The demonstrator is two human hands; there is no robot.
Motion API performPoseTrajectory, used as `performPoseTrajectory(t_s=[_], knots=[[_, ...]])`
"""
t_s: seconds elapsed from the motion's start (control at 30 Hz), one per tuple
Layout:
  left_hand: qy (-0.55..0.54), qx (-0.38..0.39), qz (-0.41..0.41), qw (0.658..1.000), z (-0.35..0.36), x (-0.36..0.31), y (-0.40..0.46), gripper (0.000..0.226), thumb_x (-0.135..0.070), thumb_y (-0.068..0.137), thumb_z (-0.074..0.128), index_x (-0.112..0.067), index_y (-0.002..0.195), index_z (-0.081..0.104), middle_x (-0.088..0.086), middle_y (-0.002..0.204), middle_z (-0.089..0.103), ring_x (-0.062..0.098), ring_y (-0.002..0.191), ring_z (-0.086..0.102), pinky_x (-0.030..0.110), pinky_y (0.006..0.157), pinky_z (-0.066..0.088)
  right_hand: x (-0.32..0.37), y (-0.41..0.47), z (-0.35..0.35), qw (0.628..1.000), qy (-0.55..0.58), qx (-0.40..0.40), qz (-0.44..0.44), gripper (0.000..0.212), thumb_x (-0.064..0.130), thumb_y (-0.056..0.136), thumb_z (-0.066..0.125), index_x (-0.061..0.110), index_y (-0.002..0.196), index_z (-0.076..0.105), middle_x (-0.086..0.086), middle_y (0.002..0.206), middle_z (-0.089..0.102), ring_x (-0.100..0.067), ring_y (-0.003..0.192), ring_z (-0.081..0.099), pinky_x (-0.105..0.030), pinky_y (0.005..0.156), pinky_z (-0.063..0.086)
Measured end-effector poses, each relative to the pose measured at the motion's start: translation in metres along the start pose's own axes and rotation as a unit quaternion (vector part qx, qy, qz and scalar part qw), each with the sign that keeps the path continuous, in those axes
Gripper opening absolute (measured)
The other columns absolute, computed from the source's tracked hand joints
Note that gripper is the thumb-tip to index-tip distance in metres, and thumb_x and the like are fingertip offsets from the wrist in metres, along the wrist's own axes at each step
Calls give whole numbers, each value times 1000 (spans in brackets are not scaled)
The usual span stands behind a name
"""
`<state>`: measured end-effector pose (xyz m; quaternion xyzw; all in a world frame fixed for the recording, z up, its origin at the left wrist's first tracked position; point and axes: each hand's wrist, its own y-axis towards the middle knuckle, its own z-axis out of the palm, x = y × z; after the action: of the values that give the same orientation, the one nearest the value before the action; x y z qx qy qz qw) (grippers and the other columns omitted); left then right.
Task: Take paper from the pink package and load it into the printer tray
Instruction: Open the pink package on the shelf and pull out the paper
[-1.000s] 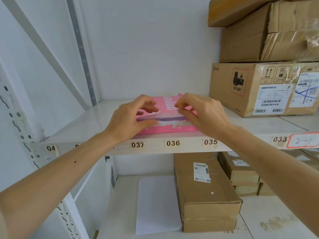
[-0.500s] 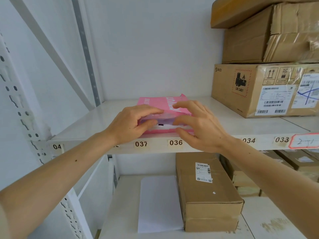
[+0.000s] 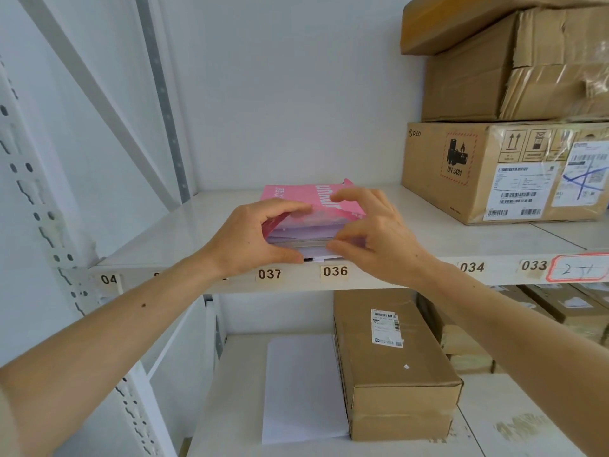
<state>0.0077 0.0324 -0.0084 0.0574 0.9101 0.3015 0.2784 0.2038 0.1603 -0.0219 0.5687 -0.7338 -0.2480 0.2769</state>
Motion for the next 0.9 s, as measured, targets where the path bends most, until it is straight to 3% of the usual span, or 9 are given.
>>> performPoseTrajectory(t_s=[0.13, 0.2, 0.47, 0.63, 0.8, 0.9], knots=[[6, 4, -9, 1000, -2, -3, 1, 77, -20, 57, 92, -27, 128, 61, -15, 122, 65, -2, 110, 58, 11, 91, 43, -2, 14, 2, 997, -80, -23, 6, 13, 27, 72, 79, 19, 82, 80, -7, 126, 60, -29, 117, 50, -40, 99, 36], [9, 4, -11, 1000, -2, -4, 1, 78, -20, 57, 92, -28, 128, 61, -17, 121, 64, -2, 110, 57, 14, 92, 43, -3, 18, 3, 995, -93, -15, 12, 13, 27, 71, 80, 20, 82, 81, -5, 124, 61, -29, 117, 50, -37, 96, 36], [19, 5, -14, 1000, -3, -4, 2, 77, -24, 57, 92, -29, 128, 61, -15, 120, 65, 10, 109, 59, 25, 94, 45, -8, 25, -1, 998, -54, 15, 34, 7, 31, 77, 77, 26, 80, 80, 1, 121, 62, -23, 114, 50, -31, 96, 30], [17, 13, -15, 1000, -4, -4, 3, 78, -26, 58, 91, -30, 129, 60, -20, 121, 63, -2, 115, 55, 10, 95, 40, -7, 28, -5, 998, -41, 26, 48, 7, 30, 79, 74, 28, 83, 80, 3, 123, 61, -20, 115, 48, -28, 91, 31], [17, 18, -16, 1000, -5, -3, 4, 79, -28, 58, 91, -30, 130, 59, -20, 123, 62, -3, 117, 54, 12, 98, 41, -7, 29, -5, 996, -88, 15, 14, 11, 31, 82, 70, 25, 81, 79, 1, 118, 64, -22, 111, 52, -28, 83, 29], [20, 18, -14, 1000, -4, -2, 5, 79, -28, 57, 92, -32, 129, 59, -21, 123, 62, -1, 117, 55, 14, 99, 41, -11, 24, 1, 988, -151, -2, -43, 22, 35, 84, 59, 25, 78, 78, -2, 110, 67, -25, 105, 56, -33, 84, 36]])
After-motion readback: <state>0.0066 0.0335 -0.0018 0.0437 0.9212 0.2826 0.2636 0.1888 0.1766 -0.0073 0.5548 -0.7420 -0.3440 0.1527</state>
